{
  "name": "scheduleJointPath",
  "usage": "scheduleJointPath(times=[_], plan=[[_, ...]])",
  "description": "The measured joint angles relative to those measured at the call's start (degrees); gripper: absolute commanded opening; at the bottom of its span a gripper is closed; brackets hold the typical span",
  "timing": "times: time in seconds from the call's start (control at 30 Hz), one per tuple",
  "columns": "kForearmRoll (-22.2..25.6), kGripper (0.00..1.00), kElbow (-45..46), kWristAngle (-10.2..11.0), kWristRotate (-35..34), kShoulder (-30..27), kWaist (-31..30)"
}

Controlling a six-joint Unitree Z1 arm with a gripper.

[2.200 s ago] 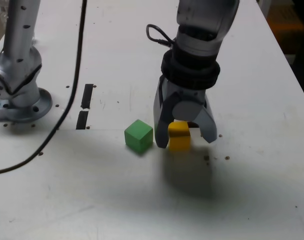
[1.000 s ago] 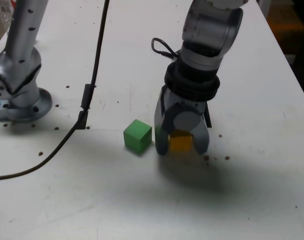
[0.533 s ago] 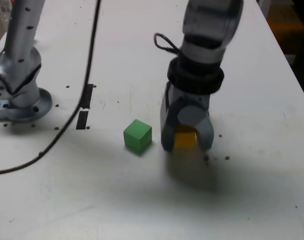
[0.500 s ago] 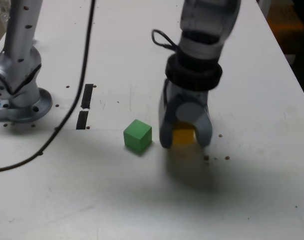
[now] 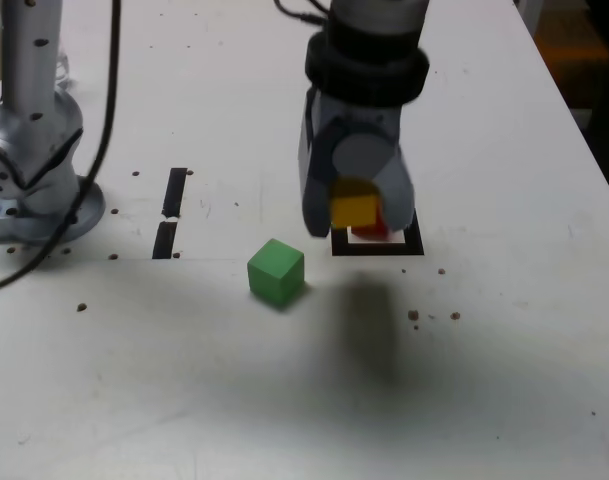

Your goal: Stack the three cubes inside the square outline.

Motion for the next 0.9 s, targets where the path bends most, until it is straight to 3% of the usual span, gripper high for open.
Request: scheduleJointPath(times=[0.6, 0.9], plan=[[1.0, 0.19, -0.1, -1.6, 14.4, 1.0, 8.5], [0.2, 0.19, 0.2, -2.5, 17.8, 2.7, 9.7]])
